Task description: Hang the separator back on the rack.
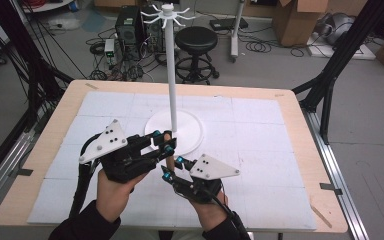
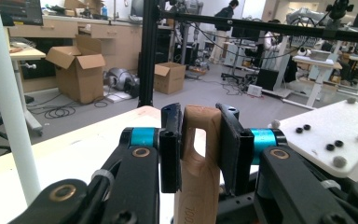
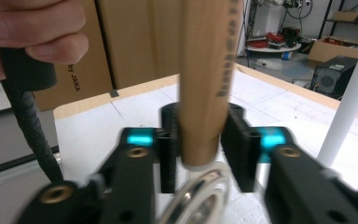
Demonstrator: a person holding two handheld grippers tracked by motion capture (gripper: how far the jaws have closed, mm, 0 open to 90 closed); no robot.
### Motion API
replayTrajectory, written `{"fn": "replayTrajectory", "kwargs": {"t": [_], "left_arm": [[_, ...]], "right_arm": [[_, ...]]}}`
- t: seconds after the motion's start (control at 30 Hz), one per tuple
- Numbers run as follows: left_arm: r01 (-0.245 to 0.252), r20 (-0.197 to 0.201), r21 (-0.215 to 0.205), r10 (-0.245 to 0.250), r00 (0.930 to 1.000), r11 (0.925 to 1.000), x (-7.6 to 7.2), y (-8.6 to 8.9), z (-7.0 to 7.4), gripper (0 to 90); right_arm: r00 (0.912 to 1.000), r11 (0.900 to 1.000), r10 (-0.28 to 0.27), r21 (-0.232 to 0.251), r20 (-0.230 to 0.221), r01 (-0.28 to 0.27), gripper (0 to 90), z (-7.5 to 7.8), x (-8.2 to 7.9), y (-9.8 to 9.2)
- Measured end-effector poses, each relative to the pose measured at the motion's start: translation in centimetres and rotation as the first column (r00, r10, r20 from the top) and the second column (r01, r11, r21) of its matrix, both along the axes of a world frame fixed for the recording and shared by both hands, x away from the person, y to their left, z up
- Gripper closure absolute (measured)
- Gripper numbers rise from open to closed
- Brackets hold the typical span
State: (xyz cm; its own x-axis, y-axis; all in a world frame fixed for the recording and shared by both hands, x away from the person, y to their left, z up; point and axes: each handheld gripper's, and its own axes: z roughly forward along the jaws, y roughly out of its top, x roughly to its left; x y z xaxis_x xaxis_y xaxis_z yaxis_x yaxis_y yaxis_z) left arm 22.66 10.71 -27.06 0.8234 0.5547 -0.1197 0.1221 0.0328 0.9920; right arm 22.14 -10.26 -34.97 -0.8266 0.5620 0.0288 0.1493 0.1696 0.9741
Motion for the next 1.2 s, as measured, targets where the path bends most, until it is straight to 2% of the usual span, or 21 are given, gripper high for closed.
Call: {"fn": "replayTrajectory", "kwargs": {"t": [0.23,0.33,0.4,0.47,0.57,0.6,0.67,0.77,0.8,0.83,0.87,0.9,0.93,0.97,1.0,1.03,1.07,1.1,1.13,1.17,1.2], "left_arm": [[0.003,-0.015,-0.027,-0.004,0.9999,0.9996,0.1,0.4,0.0,71.6],[0.059,-0.046,-0.055,-0.062,0.9970,0.9967,0.6,0.8,-0.2,67.5],[0.121,-0.067,-0.117,-0.130,0.9892,0.9857,1.1,1.5,-0.6,53.3],[0.149,-0.058,-0.122,-0.157,0.9859,0.9812,1.2,2.1,-0.6,45.4],[0.220,-0.055,-0.147,-0.230,0.9716,0.9643,1.3,3.3,-0.7,41.2],[0.220,-0.055,-0.147,-0.230,0.9716,0.9643,1.3,3.3,-0.7,41.1],[0.288,-0.046,-0.152,-0.297,0.9536,0.9456,1.3,4.4,-0.8,40.4],[0.329,-0.037,-0.147,-0.337,0.9407,0.9329,1.4,5.0,-0.9,40.4],[0.329,-0.037,-0.147,-0.337,0.9407,0.9329,1.4,5.0,-0.9,40.5],[0.360,-0.033,-0.144,-0.368,0.9294,0.9219,1.3,5.2,-1.1,40.5],[0.360,-0.033,-0.144,-0.368,0.9294,0.9219,1.3,5.2,-1.1,40.5],[0.382,-0.032,-0.133,-0.390,0.9204,0.9145,1.2,5.2,-1.3,40.5],[0.382,-0.032,-0.133,-0.390,0.9204,0.9145,1.2,5.2,-1.3,40.5],[0.397,-0.036,-0.125,-0.404,0.9141,0.9093,1.2,5.2,-1.4,40.5],[0.411,-0.040,-0.129,-0.419,0.9070,0.9023,1.1,5.1,-1.5,40.5],[0.441,-0.046,-0.131,-0.450,0.8920,0.8879,1.1,5.0,-1.8,40.6],[0.441,-0.046,-0.131,-0.450,0.8920,0.8879,1.1,5.0,-1.8,40.7],[0.477,-0.053,-0.138,-0.487,0.8719,0.8683,1.0,4.8,-2.0,40.7],[0.500,-0.058,-0.140,-0.512,0.8573,0.8543,1.0,4.7,-2.2,40.9],[0.500,-0.058,-0.140,-0.512,0.8573,0.8543,1.0,4.7,-2.2,41.3],[0.510,-0.061,-0.140,-0.522,0.8510,0.8486,0.9,4.5,-2.3,41.3]], "right_arm": [[1.0000,1.000,0.004,0.000,0.004,-0.004,70.1,0.2,-0.1,-0.3],[0.9996,1.000,0.023,-0.006,-0.016,-0.023,70.2,0.3,0.0,-0.4],[0.9990,0.999,0.036,-0.008,-0.026,-0.036,70.3,0.2,0.0,-0.5],[0.9985,0.999,0.048,-0.012,-0.027,-0.049,70.3,0.2,-0.1,-0.5],[0.9959,0.996,0.085,0.003,-0.031,-0.085,70.3,0.4,0.0,-0.8],[0.9947,0.995,0.098,0.010,-0.032,-0.097,70.3,0.5,0.0,-0.9],[0.9908,0.991,0.130,0.019,-0.036,-0.130,70.3,0.6,0.1,-1.1],[0.9798,0.981,0.192,0.046,-0.055,-0.190,70.4,0.7,0.1,-1.3],[0.9798,0.981,0.192,0.046,-0.055,-0.190,70.4,0.7,0.1,-1.3],[0.9706,0.971,0.234,0.060,-0.059,-0.230,70.4,0.8,0.2,-1.3],[0.9706,0.971,0.234,0.060,-0.059,-0.230,70.4,0.8,0.2,-1.3],[0.9601,0.961,0.273,0.073,-0.063,-0.268,70.4,0.8,0.3,-1.3],[0.9601,0.961,0.273,0.073,-0.063,-0.268,70.4,0.8,0.3,-1.3],[0.9451,0.945,0.321,0.085,-0.064,-0.315,70.5,0.9,0.3,-1.3],[0.9451,0.945,0.321,0.085,-0.064,-0.315,70.5,0.9,0.3,-1.3],[0.9234,0.923,0.378,0.101,-0.066,-0.371,70.4,0.9,0.4,-1.2],[0.9234,0.923,0.378,0.101,-0.066,-0.371,70.4,0.9,0.4,-1.2],[0.8983,0.898,0.433,0.113,-0.072,-0.424,70.4,0.9,0.4,-1.2],[0.8875,0.887,0.455,0.120,-0.072,-0.445,70.4,0.9,0.5,-1.2],[0.8875,0.887,0.455,0.120,-0.072,-0.445,70.4,0.9,0.5,-1.2],[0.8738,0.874,0.480,0.127,-0.075,-0.470,70.4,0.9,0.5,-1.2]]}}
